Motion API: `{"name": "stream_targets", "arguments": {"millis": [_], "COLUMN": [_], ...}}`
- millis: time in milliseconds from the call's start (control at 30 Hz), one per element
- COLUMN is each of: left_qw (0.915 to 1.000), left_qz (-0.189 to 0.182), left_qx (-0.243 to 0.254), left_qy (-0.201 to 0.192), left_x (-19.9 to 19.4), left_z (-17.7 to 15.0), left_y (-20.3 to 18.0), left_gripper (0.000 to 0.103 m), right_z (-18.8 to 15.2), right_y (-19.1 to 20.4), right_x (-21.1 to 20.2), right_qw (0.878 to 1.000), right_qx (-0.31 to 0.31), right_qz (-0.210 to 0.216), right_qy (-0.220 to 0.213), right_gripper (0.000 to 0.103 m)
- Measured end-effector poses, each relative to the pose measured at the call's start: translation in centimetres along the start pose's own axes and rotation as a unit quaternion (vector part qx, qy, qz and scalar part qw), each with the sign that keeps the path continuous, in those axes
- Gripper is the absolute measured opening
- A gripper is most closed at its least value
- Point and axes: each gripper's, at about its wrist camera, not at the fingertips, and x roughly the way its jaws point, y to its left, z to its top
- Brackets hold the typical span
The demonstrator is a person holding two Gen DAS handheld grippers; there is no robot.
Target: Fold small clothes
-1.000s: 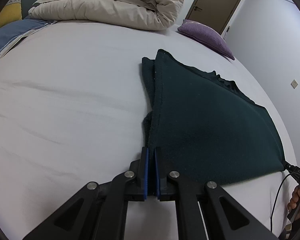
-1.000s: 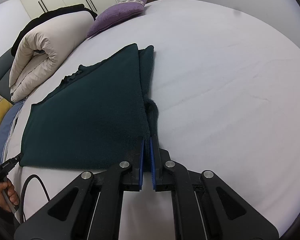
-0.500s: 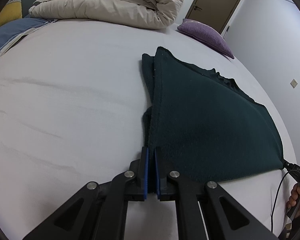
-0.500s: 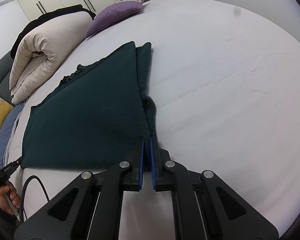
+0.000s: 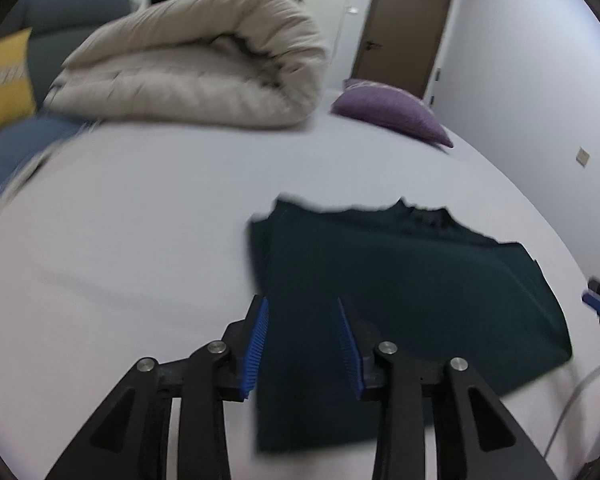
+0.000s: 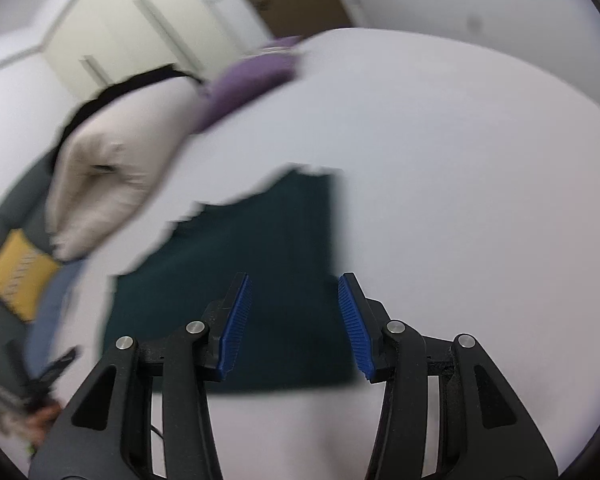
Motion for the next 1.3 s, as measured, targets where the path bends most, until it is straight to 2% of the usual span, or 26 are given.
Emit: {"name": "stream_targets", "arguments": {"millis": [100, 167, 233, 300, 367, 400, 433, 467, 500, 567, 633, 767, 800, 867, 900, 967, 1033, 1100, 1167, 1200, 1233, 1300], "left_qw": [0.9996, 0.9986, 0.9976, 0.9969, 0.9961, 0.9966, 0.9981, 0.9989, 0.9988, 0.9986, 0.9985, 0.9981, 0.9984, 0.9991, 0.9991, 0.9991, 0.9991, 0.9983, 0.9972, 0.9976, 0.9976, 0.9969], "left_qz": [0.001, 0.003, 0.014, 0.024, 0.036, 0.033, 0.014, -0.010, -0.017, -0.029, -0.033, -0.035, -0.026, -0.004, -0.012, -0.031, -0.017, -0.005, 0.001, -0.006, -0.008, -0.005], "left_qx": [0.030, 0.053, 0.067, 0.070, 0.059, 0.048, 0.028, 0.000, -0.012, -0.019, -0.021, -0.027, -0.024, -0.011, -0.009, 0.003, 0.031, 0.046, 0.027, 0.020, 0.022, 0.026], "left_qy": [-0.003, -0.002, 0.010, 0.024, 0.055, 0.058, 0.052, 0.046, 0.044, 0.041, 0.038, 0.042, 0.044, 0.041, 0.040, 0.027, 0.021, 0.036, 0.070, 0.066, 0.065, 0.074], "left_x": [3.8, 6.1, 8.6, 10.9, 13.4, 14.0, 14.0, 13.8, 13.5, 13.4, 13.3, 13.3, 12.8, 11.1, 10.3, 7.3, 5.4, 5.4, 6.7, 6.7, 6.6, 6.7], "left_z": [2.8, 4.1, 4.8, 4.9, 4.1, 3.6, 3.3, 3.2, 3.2, 2.9, 2.8, 2.9, 2.9, 2.9, 2.8, 1.5, -0.2, -1.8, -3.3, -3.7, -3.8, -3.6], "left_y": [-3.0, -4.8, -5.8, -5.8, -4.3, -3.4, -2.2, -1.1, -0.5, 0.0, 0.1, 0.3, 0.1, -1.1, -1.4, -3.3, -5.1, -5.9, -5.1, -4.6, -4.5, -4.6], "left_gripper": [0.043, 0.043, 0.043, 0.043, 0.043, 0.044, 0.045, 0.045, 0.045, 0.044, 0.044, 0.044, 0.044, 0.044, 0.044, 0.052, 0.070, 0.071, 0.072, 0.072, 0.072, 0.072], "right_z": [1.8, 2.4, 2.7, 2.6, 2.3, 2.3, 2.4, 2.9, 3.1, 3.9, 4.8, 7.1, 7.4, 7.3, 7.1, 6.0, 3.6, 0.3, -3.4, -5.7, -7.0, -9.0], "right_y": [5.6, 8.3, 10.5, 12.1, 12.4, 11.4, 10.5, 8.6, 7.1, 2.9, -1.6, -6.7, -7.9, -8.3, -7.8, -5.2, -1.2, 3.2, 6.7, 8.7, 9.5, 9.3], "right_x": [4.9, 8.9, 13.8, 18.2, 21.7, 23.5, 24.2, 24.7, 24.9, 24.6, 23.4, 20.1, 19.0, 17.2, 16.2, 14.3, 12.5, 12.3, 13.5, 15.1, 15.7, 17.8], "right_qw": [0.995, 0.991, 0.983, 0.978, 0.974, 0.975, 0.974, 0.971, 0.970, 0.966, 0.957, 0.963, 0.964, 0.967, 0.968, 0.973, 0.974, 0.968, 0.954, 0.949, 0.949, 0.950], "right_qx": [-0.026, -0.018, 0.001, 0.008, 0.013, 0.034, 0.050, 0.077, 0.095, 0.150, 0.198, 0.219, 0.232, 0.236, 0.226, 0.188, 0.138, 0.090, 0.058, 0.032, 0.022, 0.024], "right_qz": [0.089, 0.120, 0.160, 0.169, 0.167, 0.156, 0.157, 0.174, 0.180, 0.183, 0.204, 0.155, 0.131, 0.084, 0.100, 0.130, 0.177, 0.230, 0.274, 0.274, 0.267, 0.244], "right_qy": [0.032, 0.052, 0.094, 0.124, 0.151, 0.157, 0.155, 0.144, 0.134, 0.104, 0.061, -0.013, -0.028, -0.041, -0.042, -0.031, -0.014, 0.037, 0.105, 0.151, 0.165, 0.191], "right_gripper": [0.044, 0.044, 0.044, 0.044, 0.044, 0.042, 0.032, 0.018, 0.013, 0.011, 0.011, 0.013, 0.020, 0.021, 0.021, 0.021, 0.025, 0.028, 0.036, 0.036, 0.036, 0.028]}}
